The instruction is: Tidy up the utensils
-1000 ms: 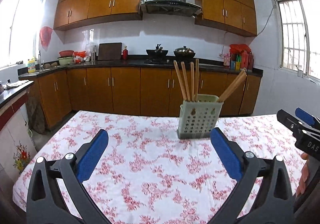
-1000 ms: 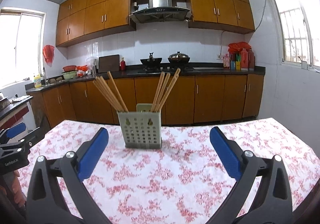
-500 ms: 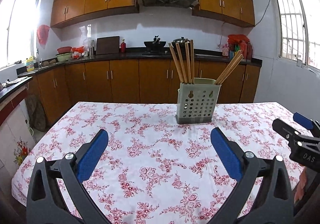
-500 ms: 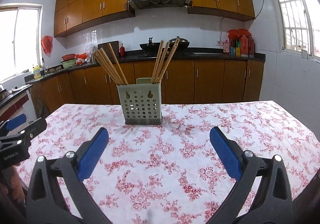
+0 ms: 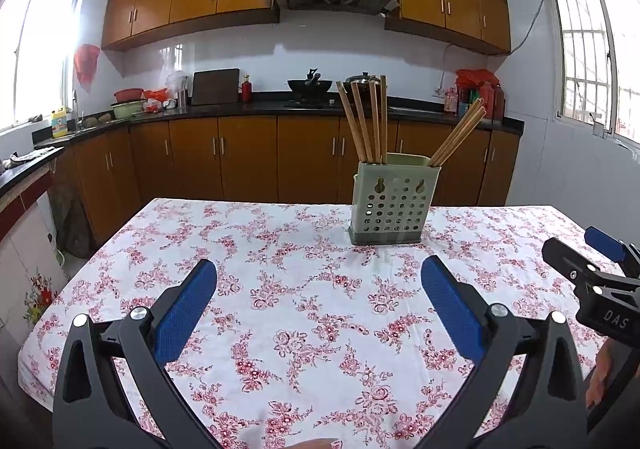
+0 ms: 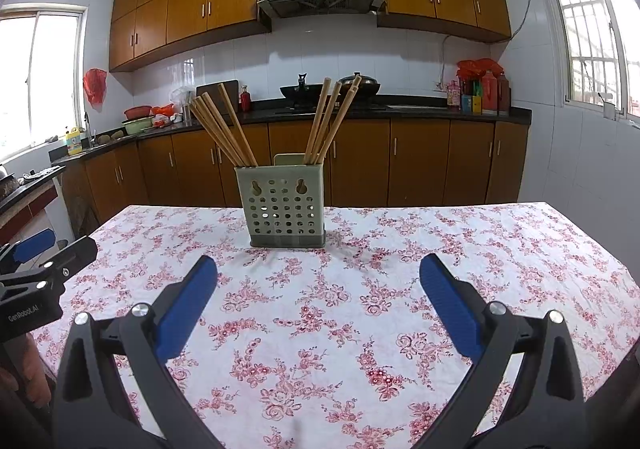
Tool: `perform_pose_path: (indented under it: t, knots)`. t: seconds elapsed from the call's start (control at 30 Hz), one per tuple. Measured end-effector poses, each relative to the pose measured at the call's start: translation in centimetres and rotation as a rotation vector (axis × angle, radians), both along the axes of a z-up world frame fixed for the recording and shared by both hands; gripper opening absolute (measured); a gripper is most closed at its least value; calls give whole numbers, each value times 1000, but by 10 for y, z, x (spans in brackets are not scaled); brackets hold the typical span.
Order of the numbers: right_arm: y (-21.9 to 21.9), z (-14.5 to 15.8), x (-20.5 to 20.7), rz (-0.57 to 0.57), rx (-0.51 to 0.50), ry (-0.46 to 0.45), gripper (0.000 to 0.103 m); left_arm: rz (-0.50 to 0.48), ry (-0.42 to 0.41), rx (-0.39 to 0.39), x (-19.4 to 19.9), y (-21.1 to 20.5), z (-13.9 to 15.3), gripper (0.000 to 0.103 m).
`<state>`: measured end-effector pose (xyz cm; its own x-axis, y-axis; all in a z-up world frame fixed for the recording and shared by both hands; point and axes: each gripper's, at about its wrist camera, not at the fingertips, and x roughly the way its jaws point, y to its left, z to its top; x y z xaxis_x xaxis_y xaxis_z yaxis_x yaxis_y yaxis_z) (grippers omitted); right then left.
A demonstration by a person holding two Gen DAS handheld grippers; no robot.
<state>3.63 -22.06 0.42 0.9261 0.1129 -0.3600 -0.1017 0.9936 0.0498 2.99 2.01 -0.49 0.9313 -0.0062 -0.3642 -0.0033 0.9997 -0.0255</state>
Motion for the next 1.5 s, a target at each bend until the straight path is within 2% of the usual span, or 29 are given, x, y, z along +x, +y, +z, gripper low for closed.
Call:
perform_pose_path:
  t: [1.5]
  knots:
    - [3,-3,1,-5,9,11,99,-1,12,-8,0,-3,-3,101]
